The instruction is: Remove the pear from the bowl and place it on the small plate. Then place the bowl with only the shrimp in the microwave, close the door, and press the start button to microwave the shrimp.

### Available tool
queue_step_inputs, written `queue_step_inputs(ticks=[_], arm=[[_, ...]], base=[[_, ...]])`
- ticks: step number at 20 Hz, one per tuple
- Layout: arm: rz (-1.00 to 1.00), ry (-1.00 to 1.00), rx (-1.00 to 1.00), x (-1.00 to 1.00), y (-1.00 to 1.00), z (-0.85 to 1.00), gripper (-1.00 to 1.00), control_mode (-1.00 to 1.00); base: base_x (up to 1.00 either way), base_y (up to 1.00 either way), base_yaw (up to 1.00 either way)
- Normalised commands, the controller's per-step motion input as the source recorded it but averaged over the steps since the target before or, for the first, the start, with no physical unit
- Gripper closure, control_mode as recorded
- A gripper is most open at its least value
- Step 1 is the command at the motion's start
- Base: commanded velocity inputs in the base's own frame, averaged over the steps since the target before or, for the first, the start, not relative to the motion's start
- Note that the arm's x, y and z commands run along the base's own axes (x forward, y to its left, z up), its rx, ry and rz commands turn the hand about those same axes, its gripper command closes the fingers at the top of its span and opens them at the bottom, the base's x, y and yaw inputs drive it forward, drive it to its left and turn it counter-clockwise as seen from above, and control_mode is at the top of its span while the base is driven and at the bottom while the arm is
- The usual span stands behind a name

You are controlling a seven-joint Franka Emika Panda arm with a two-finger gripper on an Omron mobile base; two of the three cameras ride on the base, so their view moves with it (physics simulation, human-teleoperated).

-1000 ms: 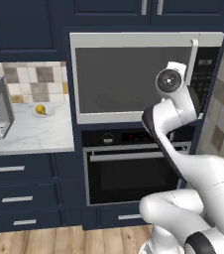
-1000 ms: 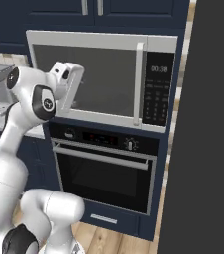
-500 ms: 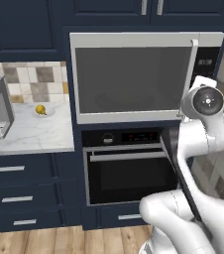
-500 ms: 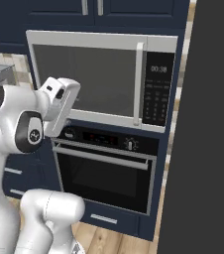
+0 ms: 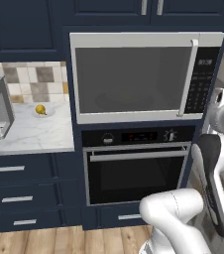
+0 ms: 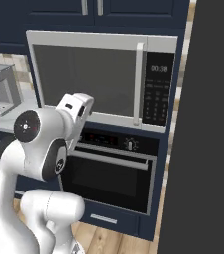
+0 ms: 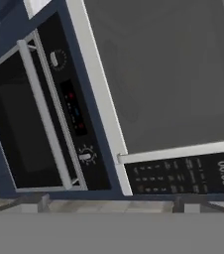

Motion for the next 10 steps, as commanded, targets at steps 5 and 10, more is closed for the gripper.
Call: queue_step_inputs(ticks=[5,10], arm=[[0.25,0.0,0.02,-0.01,-0.33,-0.27,-1.0,-1.0],[0.19,-0.05,0.0,0.0,-0.17,-0.17,-1.0,-1.0]], base=[[0.0,0.0,0.0],[0.0,0.0,0.0]])
